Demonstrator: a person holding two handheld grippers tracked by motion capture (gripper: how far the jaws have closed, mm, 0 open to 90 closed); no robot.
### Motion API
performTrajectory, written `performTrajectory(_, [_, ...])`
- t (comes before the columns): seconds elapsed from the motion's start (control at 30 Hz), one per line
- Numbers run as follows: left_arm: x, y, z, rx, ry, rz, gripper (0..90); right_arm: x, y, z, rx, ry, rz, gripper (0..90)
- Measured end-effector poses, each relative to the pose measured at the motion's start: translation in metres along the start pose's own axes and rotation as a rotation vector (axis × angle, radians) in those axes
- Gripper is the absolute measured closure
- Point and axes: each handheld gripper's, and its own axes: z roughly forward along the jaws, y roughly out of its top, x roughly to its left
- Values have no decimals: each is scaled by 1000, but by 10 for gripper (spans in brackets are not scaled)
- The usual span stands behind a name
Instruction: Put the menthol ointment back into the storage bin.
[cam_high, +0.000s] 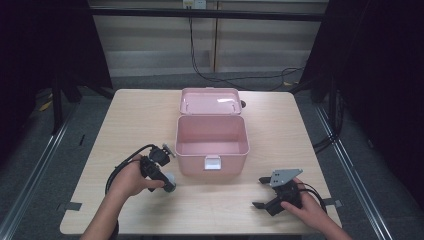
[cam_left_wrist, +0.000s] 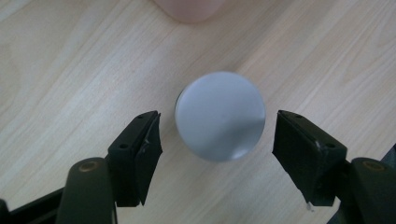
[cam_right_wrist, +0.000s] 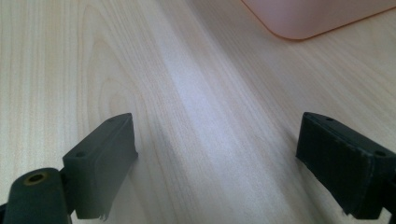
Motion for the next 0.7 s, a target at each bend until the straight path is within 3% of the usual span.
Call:
performTrajectory(0.23, [-1,8,8,37,7,0,355,0,0,0,0,0,0,112])
performTrajectory(0.47, [-1,11,6,56,21,-5,482,0,0,0,0,0,0,112])
performTrajectory(0.57, [-2,12,4,55,31,8,494,0,0,0,0,0,0,112])
performTrajectory(0.7, [-2,15,3,64,26,-10,499,0,0,0,0,0,0,112])
